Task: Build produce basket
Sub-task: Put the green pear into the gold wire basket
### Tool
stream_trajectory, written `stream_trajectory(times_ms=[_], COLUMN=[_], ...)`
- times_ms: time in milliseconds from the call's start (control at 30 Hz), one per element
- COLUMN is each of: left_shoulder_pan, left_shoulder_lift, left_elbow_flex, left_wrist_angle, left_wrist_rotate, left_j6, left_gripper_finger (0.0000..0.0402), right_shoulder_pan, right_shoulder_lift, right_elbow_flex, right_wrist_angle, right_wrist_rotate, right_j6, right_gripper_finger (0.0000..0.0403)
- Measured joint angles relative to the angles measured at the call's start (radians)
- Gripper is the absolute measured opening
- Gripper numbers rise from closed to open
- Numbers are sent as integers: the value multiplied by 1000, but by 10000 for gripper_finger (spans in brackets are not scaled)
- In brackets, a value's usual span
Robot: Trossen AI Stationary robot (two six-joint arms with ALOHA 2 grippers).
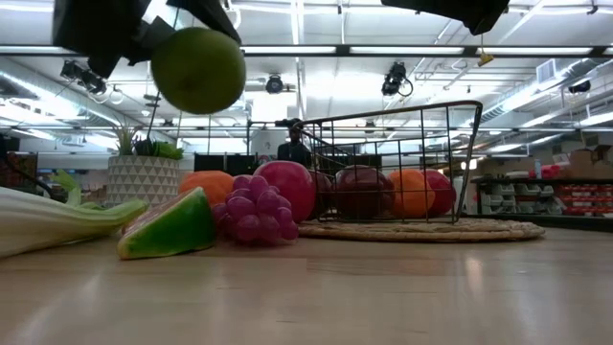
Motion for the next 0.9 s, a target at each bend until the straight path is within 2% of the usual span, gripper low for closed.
stream_trajectory(times_ms=[300,633,900], left_shoulder_pan=[-69,-76,26], left_shoulder_lift=[68,71,22], left_elbow_flex=[0,0,0], left_wrist_angle=[32,74,337], left_wrist_rotate=[2,1,10], left_j6=[48,31,-289], left_gripper_finger=[215,215,215], right_shoulder_pan=[-3,-3,-3], right_shoulder_lift=[0,0,0], right_elbow_flex=[0,0,0], right_wrist_angle=[1,1,1], right_wrist_rotate=[0,-1,-2], right_j6=[0,0,5], right_gripper_finger=[375,375,375])
